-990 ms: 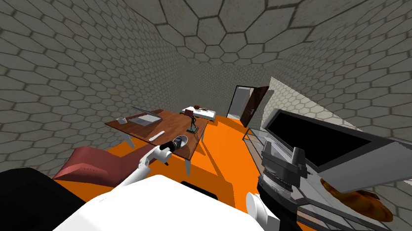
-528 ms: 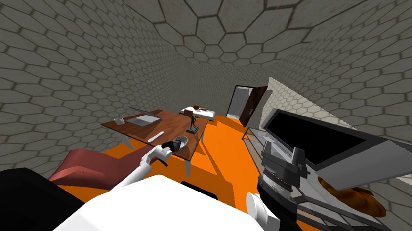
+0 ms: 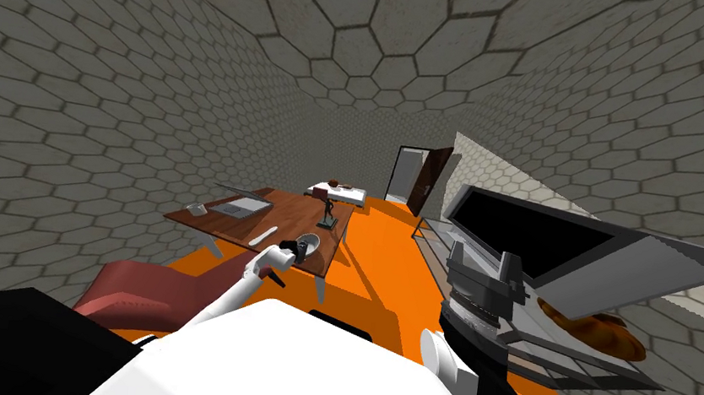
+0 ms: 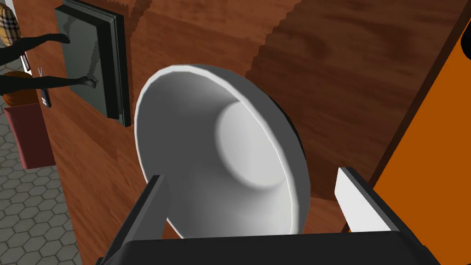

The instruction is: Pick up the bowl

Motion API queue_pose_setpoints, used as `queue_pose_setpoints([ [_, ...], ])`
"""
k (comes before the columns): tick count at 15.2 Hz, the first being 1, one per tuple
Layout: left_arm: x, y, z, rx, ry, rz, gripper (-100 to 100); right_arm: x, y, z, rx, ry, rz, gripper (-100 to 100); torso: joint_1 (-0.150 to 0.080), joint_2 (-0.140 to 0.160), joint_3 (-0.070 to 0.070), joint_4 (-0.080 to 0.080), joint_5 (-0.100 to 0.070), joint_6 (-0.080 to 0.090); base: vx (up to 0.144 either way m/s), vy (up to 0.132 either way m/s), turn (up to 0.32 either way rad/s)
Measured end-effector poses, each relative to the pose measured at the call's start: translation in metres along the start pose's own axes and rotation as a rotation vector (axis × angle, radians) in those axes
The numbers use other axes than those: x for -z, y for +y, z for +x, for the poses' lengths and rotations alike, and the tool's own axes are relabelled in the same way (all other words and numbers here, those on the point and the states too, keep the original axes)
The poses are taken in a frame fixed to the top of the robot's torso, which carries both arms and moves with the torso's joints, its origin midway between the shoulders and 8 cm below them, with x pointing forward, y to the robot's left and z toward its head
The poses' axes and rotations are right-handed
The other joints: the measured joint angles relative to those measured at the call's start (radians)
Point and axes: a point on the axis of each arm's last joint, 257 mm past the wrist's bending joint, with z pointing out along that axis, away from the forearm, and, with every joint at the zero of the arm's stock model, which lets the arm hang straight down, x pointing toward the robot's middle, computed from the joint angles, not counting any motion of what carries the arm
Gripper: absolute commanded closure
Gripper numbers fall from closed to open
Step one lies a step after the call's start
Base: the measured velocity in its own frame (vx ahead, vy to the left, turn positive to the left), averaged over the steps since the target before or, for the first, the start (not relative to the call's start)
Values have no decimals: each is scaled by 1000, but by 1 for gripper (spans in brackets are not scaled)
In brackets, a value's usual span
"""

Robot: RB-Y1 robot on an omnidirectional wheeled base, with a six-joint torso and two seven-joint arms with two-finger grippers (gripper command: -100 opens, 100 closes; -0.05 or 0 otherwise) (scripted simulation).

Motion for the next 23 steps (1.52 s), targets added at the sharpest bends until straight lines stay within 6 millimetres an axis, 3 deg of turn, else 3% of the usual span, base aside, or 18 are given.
queue_pose_setpoints([
  [12,-5,43,-18,76,-53,-209,-100,0,0,0,0,0,0,0,0,0,0,0,0,0,14,17,-29],
  [22,-29,43,-16,91,-64,-211,-100,0,0,0,0,0,0,0,-1,3,2,1,0,0,-18,13,-27],
  [23,-29,43,-16,91,-64,-210,100,0,0,0,0,0,0,0,-1,3,1,1,0,0,0,0,0],
])
